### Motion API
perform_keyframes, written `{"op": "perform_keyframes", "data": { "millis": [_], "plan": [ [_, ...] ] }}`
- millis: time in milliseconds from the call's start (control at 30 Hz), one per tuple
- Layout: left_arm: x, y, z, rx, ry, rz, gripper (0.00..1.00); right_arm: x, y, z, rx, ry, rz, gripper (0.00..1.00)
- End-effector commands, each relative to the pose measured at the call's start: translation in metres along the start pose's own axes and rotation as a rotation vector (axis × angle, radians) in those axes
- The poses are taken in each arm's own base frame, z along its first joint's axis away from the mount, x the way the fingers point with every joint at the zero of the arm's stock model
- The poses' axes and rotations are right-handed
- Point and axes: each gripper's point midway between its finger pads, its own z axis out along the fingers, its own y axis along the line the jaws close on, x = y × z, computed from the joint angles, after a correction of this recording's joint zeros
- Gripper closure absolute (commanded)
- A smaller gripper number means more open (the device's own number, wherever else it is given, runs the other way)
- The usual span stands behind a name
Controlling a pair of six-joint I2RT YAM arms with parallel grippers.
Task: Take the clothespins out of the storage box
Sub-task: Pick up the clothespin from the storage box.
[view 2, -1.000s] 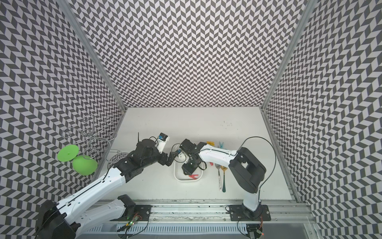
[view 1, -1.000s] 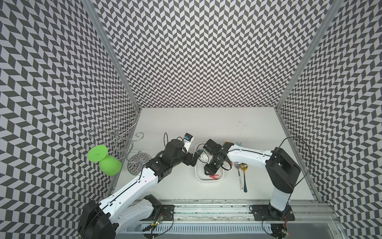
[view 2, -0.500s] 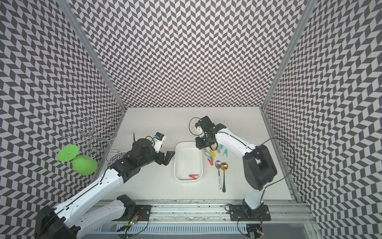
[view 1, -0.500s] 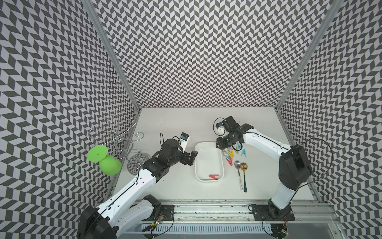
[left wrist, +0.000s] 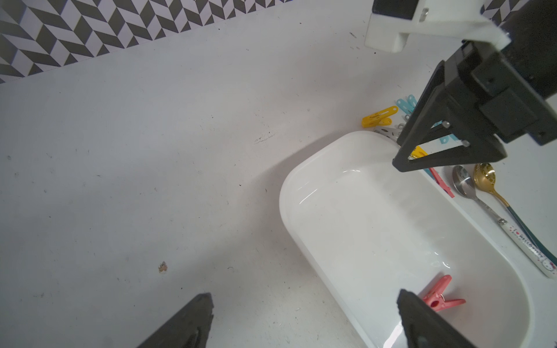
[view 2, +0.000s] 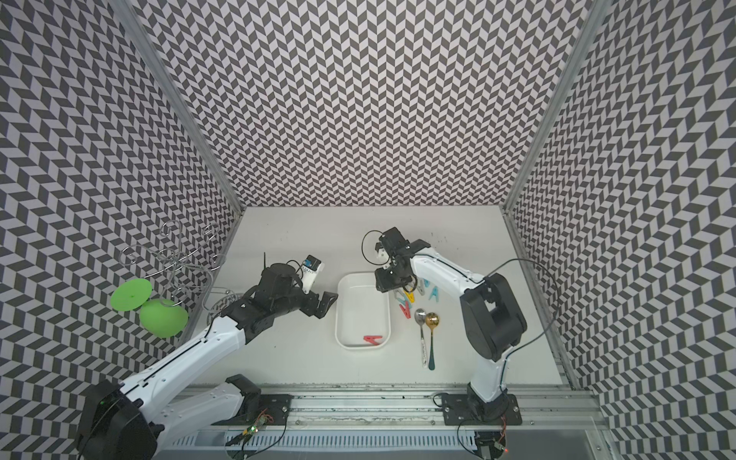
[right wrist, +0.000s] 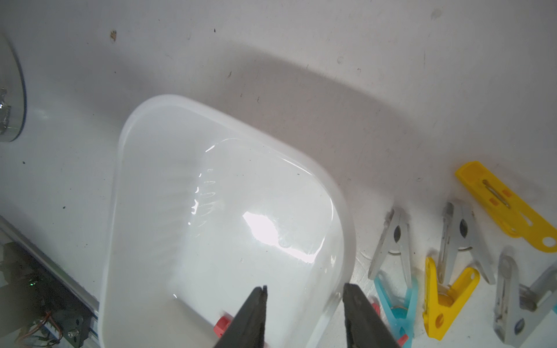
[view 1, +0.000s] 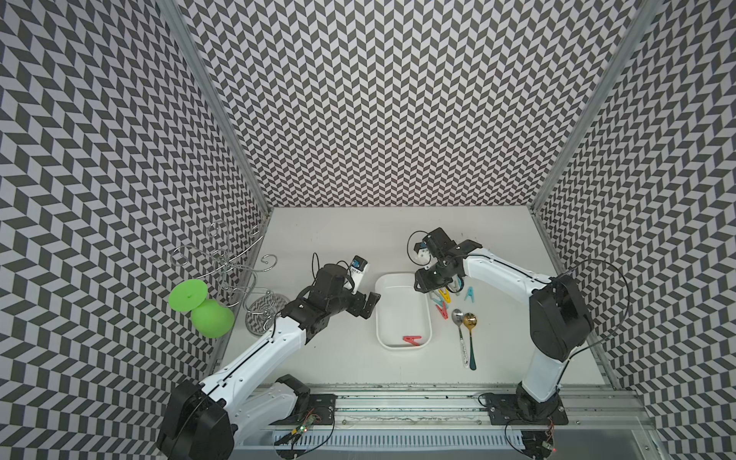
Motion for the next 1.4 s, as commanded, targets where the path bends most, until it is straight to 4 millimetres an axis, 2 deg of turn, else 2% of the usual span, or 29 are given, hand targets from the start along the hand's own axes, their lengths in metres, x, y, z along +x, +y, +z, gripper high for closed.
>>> {"op": "perform_keyframes", "data": {
  "millis": [0, 67, 233, 400, 500, 567, 700, 867, 1100, 1267, 1367],
  "plan": [
    [-0.007, 0.005, 0.001, -0.004, -0.045, 0.035, 0.0, -0.006, 0.004, -0.006, -0.029, -0.048, -0.018, 0.52],
    [-0.01, 0.009, -0.001, -0.02, -0.071, 0.046, 0.01, -0.01, 0.004, -0.012, -0.039, -0.085, -0.021, 0.51],
    [-0.019, 0.029, -0.008, -0.11, -0.158, 0.05, 0.0, -0.027, -0.006, -0.048, -0.045, -0.218, -0.01, 0.43],
    [-0.021, 0.05, -0.012, -0.169, -0.222, 0.016, 0.01, -0.04, -0.039, -0.091, 0.016, -0.416, 0.036, 0.31],
    [-0.023, 0.063, -0.015, -0.202, -0.255, 0.002, 0.01, -0.041, -0.064, -0.11, 0.062, -0.509, 0.083, 0.29],
    [-0.024, 0.067, -0.016, -0.208, -0.271, -0.002, 0.01, -0.043, -0.068, -0.117, 0.055, -0.542, 0.078, 0.28],
    [-0.022, 0.063, -0.013, -0.174, -0.268, -0.002, 0.0, -0.042, -0.048, -0.115, -0.039, -0.505, 0.004, 0.31],
    [-0.016, 0.058, -0.011, -0.145, -0.234, -0.004, 0.0, -0.024, -0.017, -0.092, -0.165, -0.339, -0.057, 0.43],
    [-0.019, 0.058, -0.007, -0.136, -0.215, -0.015, 0.0, 0.023, 0.068, -0.06, -0.237, -0.191, -0.393, 0.48],
    [-0.021, 0.059, -0.003, -0.133, -0.224, -0.01, 0.01, 0.055, 0.089, -0.036, -0.221, -0.071, -0.543, 0.5],
    [-0.021, 0.059, -0.003, -0.132, -0.234, -0.013, 0.01, 0.077, 0.092, -0.019, -0.197, 0.012, -0.607, 0.5]
  ]
}}
